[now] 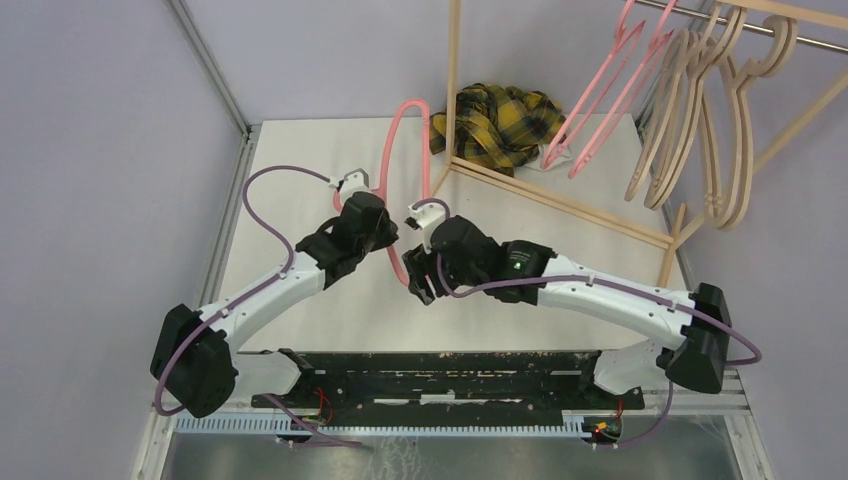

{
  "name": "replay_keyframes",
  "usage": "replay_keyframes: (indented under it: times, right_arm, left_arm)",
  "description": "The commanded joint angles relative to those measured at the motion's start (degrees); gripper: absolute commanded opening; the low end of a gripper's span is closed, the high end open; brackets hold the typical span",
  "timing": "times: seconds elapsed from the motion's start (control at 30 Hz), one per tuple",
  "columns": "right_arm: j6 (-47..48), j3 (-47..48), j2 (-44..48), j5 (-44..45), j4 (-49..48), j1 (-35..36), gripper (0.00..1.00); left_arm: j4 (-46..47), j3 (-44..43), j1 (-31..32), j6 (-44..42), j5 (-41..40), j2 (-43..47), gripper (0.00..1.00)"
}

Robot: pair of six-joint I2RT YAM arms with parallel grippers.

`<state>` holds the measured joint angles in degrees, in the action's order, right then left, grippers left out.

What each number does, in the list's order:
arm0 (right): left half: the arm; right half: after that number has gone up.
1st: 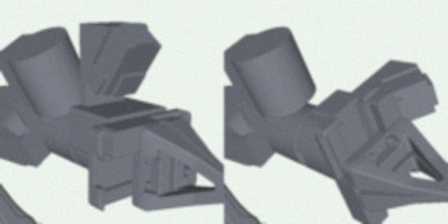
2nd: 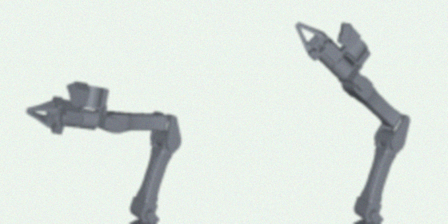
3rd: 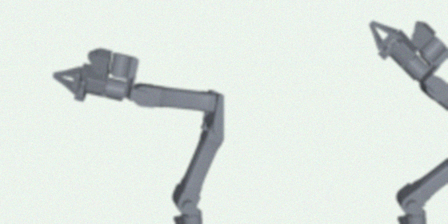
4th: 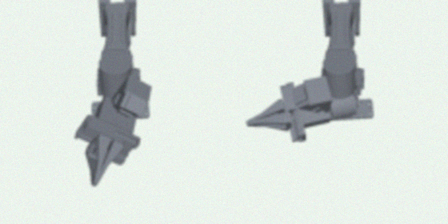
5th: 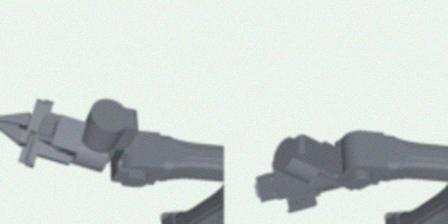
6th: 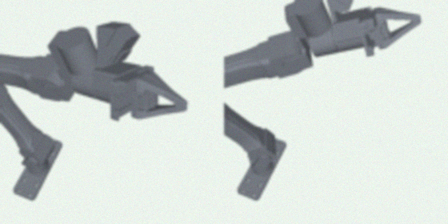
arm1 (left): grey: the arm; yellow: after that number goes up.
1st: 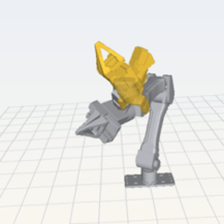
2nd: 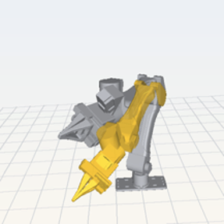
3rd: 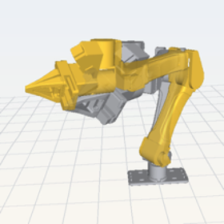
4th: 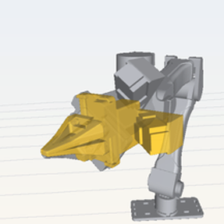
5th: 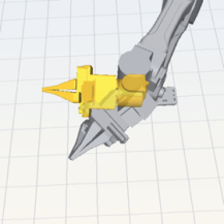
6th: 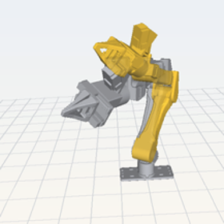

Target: Organize the hangers

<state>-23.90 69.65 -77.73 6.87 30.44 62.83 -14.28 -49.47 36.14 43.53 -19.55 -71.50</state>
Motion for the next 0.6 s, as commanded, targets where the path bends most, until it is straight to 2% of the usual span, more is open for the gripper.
replay_keyframes:
  times: [0.0, 0.33, 0.57]
  right_arm:
    - [1.1, 4.61, -3.12, 2.51, -4.15, 2.21, 0.7]
    - [2.35, 7.11, -8.61, 6.08, -6.46, 3.67, 0.7]
    - [3.43, 4.67, -9.31, 15.24, -7.74, 3.97, 0.69]
  left_arm:
    - [0.04, -5.01, 0.84, -2.29, 0.04, -0.87, 0.03]
    - [-0.74, -8.02, 3.01, -2.44, 1.49, -3.19, 0.03]
    - [-2.15, -10.21, 3.4, -1.86, 4.29, -1.9, 0.03]
